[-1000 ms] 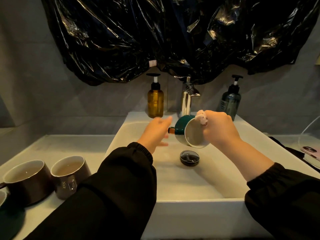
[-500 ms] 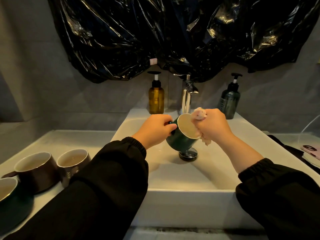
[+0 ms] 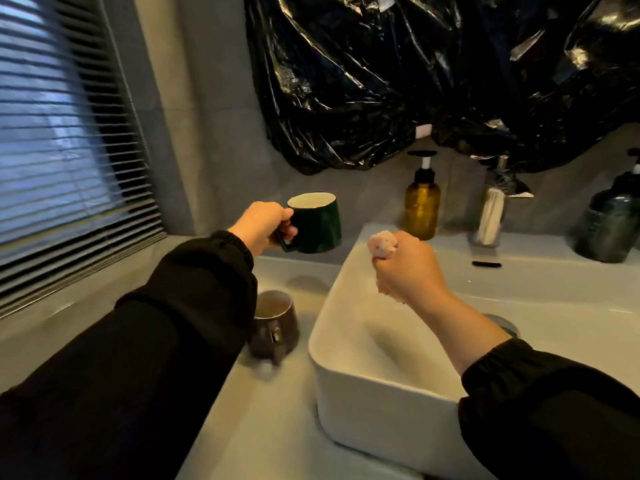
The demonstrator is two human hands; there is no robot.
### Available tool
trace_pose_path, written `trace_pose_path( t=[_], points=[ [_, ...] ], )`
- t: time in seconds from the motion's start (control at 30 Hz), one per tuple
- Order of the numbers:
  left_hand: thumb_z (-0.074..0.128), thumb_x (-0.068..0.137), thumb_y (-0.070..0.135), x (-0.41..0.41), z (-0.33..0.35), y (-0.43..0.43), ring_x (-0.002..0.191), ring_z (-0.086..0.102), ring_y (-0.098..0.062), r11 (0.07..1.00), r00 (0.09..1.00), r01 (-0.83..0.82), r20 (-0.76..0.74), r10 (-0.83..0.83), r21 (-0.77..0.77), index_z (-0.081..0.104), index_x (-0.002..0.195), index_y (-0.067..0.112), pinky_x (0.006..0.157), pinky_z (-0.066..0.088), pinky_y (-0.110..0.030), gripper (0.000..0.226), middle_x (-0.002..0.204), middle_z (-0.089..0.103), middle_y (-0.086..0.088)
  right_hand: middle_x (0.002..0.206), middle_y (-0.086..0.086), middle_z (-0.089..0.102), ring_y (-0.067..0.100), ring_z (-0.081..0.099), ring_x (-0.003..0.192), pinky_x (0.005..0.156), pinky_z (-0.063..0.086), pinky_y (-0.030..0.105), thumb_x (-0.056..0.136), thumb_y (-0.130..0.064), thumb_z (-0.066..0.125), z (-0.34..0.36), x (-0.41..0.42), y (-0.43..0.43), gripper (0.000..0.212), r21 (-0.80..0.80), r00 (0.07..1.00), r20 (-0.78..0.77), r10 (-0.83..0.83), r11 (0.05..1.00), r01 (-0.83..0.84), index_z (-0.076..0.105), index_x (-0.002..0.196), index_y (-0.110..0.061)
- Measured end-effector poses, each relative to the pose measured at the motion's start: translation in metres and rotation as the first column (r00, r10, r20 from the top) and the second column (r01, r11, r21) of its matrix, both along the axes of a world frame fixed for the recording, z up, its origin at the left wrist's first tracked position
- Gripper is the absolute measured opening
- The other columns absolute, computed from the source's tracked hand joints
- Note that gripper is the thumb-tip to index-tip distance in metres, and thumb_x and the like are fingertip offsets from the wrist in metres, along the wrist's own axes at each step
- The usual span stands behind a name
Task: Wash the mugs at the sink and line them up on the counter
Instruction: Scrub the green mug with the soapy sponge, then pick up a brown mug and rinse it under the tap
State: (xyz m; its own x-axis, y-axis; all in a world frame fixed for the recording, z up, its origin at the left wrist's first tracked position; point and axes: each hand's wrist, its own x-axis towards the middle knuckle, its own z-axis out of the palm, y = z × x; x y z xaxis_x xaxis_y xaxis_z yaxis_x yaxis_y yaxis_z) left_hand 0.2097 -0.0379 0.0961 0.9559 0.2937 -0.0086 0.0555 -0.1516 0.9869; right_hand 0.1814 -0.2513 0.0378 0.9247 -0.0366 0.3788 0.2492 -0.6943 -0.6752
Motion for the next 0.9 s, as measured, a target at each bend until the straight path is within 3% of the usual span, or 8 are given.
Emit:
trace_pose_path(
  t=[0.07,0.17,0.3,0.47,0.63,0.8,0.9],
  points=[
    [0.043,0.097,0.008,0.009,-0.009,0.018,0.058,0.051,-0.019,0.999,0.998,-0.048,-0.033,0.048,0.027,0.05,0.083,0.004,0.064,0.045,-0.033,0.016,0.058,0.052,-0.007,0.092,0.007,0.063,0.022,0.059,0.08,0.065,0.045,0.028,0.094,-0.025,0.053,-0.003,0.002,0.017,0.015,-0.078,1.0,0.002,0.005,0.997,-0.005,0.058,0.103,-0.013],
    [0.041,0.098,0.008,0.021,-0.027,0.032,0.059,0.052,-0.017,0.99,0.989,-0.057,-0.129,0.074,0.13,0.05,0.084,0.007,0.061,0.043,-0.03,0.017,0.068,0.052,-0.009,0.09,0.005,0.059,0.023,0.053,0.079,0.066,0.039,0.028,0.092,-0.017,0.052,-0.003,0.005,0.031,0.01,-0.173,1.0,-0.013,0.027,0.984,-0.029,0.056,0.099,-0.011],
    [0.038,0.099,0.008,0.036,-0.049,0.035,0.06,0.051,-0.015,0.988,0.968,-0.016,-0.245,0.054,0.152,0.047,0.102,0.005,0.057,0.042,-0.027,0.01,0.07,0.05,-0.008,0.085,0.009,0.065,0.025,0.058,0.076,0.064,0.039,0.027,0.088,-0.012,0.051,-0.003,0.006,0.036,0.008,-0.221,0.998,-0.042,0.052,0.973,-0.06,0.059,0.09,-0.013],
    [0.035,0.099,0.007,0.053,-0.063,0.028,0.06,0.05,-0.014,0.989,0.954,0.051,-0.3,-0.008,0.136,0.044,0.119,0.003,0.058,0.041,-0.025,0.022,0.069,0.049,-0.008,0.078,0.007,0.064,0.023,0.059,0.073,0.06,0.042,0.027,0.09,-0.016,0.052,-0.004,0.008,0.034,0.01,-0.24,0.996,-0.067,0.053,0.968,-0.067,0.06,0.085,-0.014],
    [0.033,0.1,0.007,0.066,-0.078,0.021,0.062,0.051,-0.016,0.984,0.93,0.111,-0.364,-0.052,0.142,0.043,0.108,0.0,0.062,0.043,-0.027,0.014,0.069,0.049,-0.009,0.073,0.003,0.056,0.016,0.052,0.064,0.049,0.034,0.021,0.093,-0.02,0.055,-0.003,0.009,0.031,0.007,-0.235,0.995,-0.088,0.05,0.969,-0.07,0.057,0.089,-0.015],
    [0.033,0.1,0.005,0.074,-0.094,0.019,0.063,0.052,-0.017,0.988,0.922,0.117,-0.38,-0.072,0.096,0.042,0.11,0.0,0.064,0.044,-0.029,0.015,0.07,0.05,-0.011,0.077,0.003,0.059,0.017,0.057,0.069,0.059,0.043,0.025,0.093,-0.025,0.058,-0.002,0.011,0.03,0.01,-0.204,0.993,-0.106,0.053,0.976,-0.074,0.06,0.096,-0.016],
    [0.033,0.1,0.007,0.078,-0.098,0.021,0.067,0.054,-0.018,0.989,0.923,0.11,-0.379,-0.066,0.098,0.044,0.108,-0.001,0.066,0.045,-0.03,0.016,0.072,0.053,-0.013,0.073,0.001,0.056,0.014,0.055,0.065,0.052,0.039,0.021,0.093,-0.026,0.058,-0.005,0.012,0.032,0.01,-0.201,0.991,-0.113,0.07,0.975,-0.092,0.06,0.095,-0.017]
  ],
)
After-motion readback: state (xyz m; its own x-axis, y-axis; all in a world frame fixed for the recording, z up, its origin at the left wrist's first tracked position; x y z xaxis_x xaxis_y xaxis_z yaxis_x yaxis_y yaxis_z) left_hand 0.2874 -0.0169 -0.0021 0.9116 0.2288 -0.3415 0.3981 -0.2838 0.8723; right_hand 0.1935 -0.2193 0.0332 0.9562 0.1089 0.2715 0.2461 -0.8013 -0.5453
